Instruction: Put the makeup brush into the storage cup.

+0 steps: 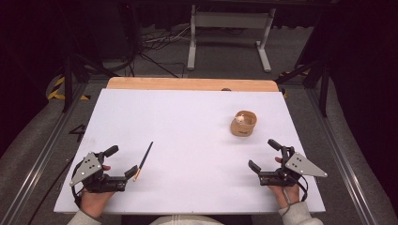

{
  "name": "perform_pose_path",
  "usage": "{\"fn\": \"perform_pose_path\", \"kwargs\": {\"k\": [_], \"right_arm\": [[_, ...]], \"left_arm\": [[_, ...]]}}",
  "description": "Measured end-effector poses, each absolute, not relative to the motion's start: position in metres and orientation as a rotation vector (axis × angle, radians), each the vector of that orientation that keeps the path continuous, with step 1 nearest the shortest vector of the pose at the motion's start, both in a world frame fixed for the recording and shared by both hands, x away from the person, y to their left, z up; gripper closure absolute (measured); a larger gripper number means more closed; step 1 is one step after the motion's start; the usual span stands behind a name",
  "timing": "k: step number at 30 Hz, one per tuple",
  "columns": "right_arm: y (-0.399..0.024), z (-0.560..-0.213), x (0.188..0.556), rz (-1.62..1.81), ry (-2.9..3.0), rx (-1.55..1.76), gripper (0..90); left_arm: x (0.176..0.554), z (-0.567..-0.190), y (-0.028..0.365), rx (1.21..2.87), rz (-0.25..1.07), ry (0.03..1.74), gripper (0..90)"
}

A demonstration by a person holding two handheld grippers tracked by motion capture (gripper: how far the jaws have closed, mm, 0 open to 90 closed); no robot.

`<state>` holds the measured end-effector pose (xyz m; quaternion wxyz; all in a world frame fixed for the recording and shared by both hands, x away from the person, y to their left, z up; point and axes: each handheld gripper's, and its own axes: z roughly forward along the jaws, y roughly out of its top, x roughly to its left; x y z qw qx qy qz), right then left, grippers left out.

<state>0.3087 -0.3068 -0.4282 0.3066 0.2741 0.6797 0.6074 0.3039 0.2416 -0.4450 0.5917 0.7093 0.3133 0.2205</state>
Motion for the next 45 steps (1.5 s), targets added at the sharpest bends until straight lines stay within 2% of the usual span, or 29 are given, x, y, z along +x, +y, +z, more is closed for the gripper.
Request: {"fn": "perform_pose_path", "kwargs": {"k": [13,15,23,28,34,38,45], "right_arm": [[-0.304,-0.429,0.310,1.613,1.789,0.723,0.0],[-0.304,-0.429,0.310,1.614,1.783,0.720,0.0],[-0.304,-0.427,0.308,1.601,1.765,0.701,0.0],[-0.302,-0.426,0.307,1.592,1.779,0.674,0.0],[-0.304,-0.426,0.307,1.609,1.772,0.693,0.0],[-0.304,-0.426,0.307,1.612,1.780,0.688,0.0],[-0.305,-0.427,0.308,1.637,1.811,0.681,0.6]], "left_arm": [[0.303,-0.442,0.241,1.635,0.513,0.703,0.4],[0.304,-0.439,0.237,1.639,0.547,0.689,0.3],[0.310,-0.431,0.232,1.600,0.514,0.658,0.3],[0.315,-0.427,0.234,1.501,0.474,0.629,0.2],[0.318,-0.422,0.231,1.553,0.479,0.634,1.2],[0.318,-0.416,0.226,1.583,0.529,0.605,2.9],[0.321,-0.408,0.224,1.645,0.483,0.652,3.3]]}}
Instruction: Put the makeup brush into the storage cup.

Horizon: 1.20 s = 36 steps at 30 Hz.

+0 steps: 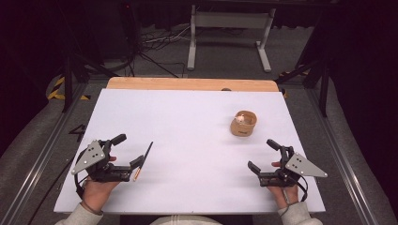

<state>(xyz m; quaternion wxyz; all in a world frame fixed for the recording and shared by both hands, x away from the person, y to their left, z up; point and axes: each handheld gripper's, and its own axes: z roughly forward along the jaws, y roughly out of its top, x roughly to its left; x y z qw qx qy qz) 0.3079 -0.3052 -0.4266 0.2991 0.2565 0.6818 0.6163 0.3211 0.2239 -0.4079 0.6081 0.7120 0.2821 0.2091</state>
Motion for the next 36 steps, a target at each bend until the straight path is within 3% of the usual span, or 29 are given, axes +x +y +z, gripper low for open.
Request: {"fn": "perform_pose_path", "kwargs": {"k": [7,15,36], "right_arm": [[-0.304,-0.427,0.310,1.640,1.861,0.688,1.4],[-0.305,-0.427,0.310,1.606,1.858,0.683,1.8],[-0.303,-0.426,0.309,1.614,1.881,0.650,3.5]], "left_arm": [[0.326,-0.393,0.222,1.755,0.498,0.717,3.7],[0.342,-0.379,0.219,1.926,0.385,0.832,3.0],[0.361,-0.356,0.204,2.204,0.320,0.905,3.0]]}}
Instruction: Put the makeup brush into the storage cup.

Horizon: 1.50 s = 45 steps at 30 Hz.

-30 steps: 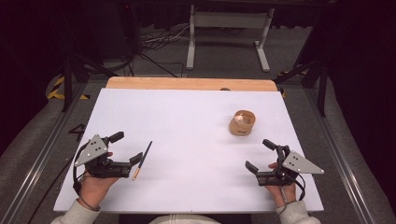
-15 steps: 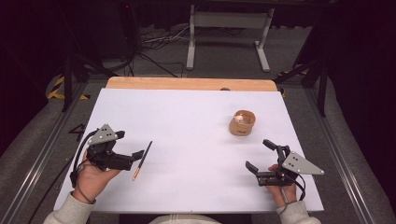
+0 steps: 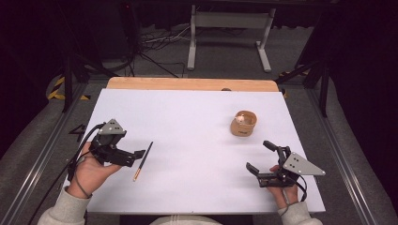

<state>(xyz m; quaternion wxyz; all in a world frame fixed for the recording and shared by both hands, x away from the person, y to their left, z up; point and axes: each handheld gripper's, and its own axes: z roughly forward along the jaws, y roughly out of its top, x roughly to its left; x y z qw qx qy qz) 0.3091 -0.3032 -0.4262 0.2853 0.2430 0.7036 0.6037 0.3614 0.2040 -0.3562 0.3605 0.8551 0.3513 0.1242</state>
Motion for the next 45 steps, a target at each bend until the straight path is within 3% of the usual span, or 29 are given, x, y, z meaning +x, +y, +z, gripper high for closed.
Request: {"fn": "perform_pose_path", "kwargs": {"k": [22,39,45], "right_arm": [[-0.303,-0.427,0.310,1.626,1.897,0.666,2.5],[-0.304,-0.426,0.308,1.619,1.891,0.667,1.7],[-0.306,-0.426,0.309,1.639,1.913,0.694,5.5]], "left_arm": [[0.378,-0.359,0.189,2.384,0.270,0.964,8.2],[0.389,-0.388,0.178,2.497,0.211,0.985,8.5],[0.391,-0.394,0.175,2.517,0.202,0.995,7.9]]}}
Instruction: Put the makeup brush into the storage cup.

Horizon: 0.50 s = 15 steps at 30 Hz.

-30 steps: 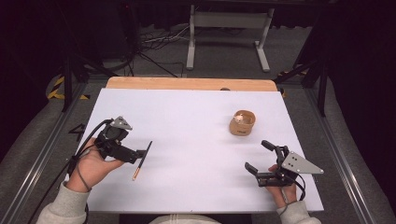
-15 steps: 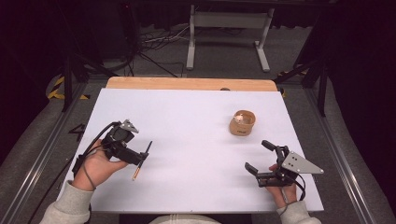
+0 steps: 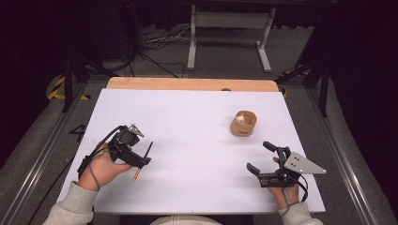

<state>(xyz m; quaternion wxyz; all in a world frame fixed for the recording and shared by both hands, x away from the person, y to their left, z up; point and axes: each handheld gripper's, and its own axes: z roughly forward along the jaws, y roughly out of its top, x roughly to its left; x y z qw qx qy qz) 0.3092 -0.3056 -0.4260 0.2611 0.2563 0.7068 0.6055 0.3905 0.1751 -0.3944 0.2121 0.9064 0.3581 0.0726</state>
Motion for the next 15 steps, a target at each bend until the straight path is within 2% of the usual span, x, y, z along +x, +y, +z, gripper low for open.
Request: {"fn": "perform_pose_path", "kwargs": {"k": [15], "right_arm": [[-0.307,-0.426,0.309,1.640,1.907,0.704,5.5]], "left_arm": [[0.396,-0.412,0.169,2.583,0.175,1.011,8.4]]}}
